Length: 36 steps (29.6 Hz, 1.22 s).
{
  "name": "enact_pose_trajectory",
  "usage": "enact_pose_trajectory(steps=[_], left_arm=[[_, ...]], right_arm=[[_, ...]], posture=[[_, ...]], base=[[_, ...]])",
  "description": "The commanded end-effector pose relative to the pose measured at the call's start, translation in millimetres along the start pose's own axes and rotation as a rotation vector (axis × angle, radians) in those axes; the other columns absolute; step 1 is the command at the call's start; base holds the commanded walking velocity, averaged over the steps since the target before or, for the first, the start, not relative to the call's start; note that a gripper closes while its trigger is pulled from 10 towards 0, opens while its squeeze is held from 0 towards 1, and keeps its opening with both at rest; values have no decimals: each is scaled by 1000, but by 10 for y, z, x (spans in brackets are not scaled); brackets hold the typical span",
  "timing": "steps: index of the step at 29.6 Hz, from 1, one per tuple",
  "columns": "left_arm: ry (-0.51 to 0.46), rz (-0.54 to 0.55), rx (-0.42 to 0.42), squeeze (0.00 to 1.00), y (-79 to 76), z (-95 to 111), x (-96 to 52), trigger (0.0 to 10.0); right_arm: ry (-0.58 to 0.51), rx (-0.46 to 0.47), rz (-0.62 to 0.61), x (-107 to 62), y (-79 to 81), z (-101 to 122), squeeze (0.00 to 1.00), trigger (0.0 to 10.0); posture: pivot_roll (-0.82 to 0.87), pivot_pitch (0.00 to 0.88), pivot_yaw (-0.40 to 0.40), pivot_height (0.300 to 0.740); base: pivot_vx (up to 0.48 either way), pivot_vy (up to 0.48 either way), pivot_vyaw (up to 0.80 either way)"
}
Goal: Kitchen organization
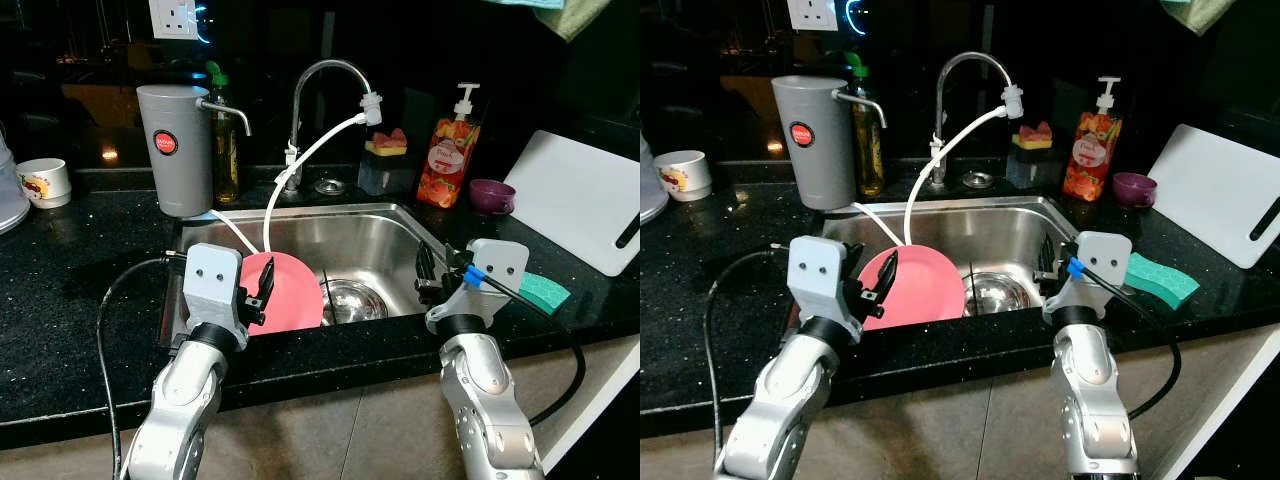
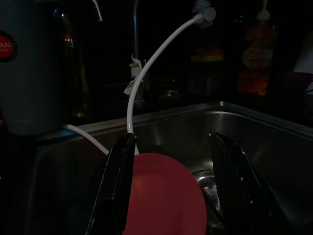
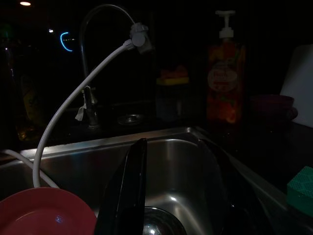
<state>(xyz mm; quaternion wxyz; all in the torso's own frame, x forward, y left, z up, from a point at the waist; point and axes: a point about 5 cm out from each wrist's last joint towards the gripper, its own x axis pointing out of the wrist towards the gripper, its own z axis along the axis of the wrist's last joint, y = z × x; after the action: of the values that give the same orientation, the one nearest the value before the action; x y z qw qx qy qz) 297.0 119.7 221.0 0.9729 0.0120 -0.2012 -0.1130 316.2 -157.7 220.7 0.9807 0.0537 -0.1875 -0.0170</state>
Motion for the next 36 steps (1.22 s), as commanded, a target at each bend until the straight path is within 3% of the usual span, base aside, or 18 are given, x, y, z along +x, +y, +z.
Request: enact_pose_trajectory(steps=[1,36], left_arm=[[1,0,-2,0,-20,-15,11,10000],[8,3,-2,0,-14,-23,12,10000]], right_arm=[[-5,-9,-3,-1,-20,6,0,10000],[4,-6,-16,-26,-27,-16,0,10000]], posture=[[104,18,-83,740],[104,31,-76,740]], base=[[0,0,0],[0,0,0]])
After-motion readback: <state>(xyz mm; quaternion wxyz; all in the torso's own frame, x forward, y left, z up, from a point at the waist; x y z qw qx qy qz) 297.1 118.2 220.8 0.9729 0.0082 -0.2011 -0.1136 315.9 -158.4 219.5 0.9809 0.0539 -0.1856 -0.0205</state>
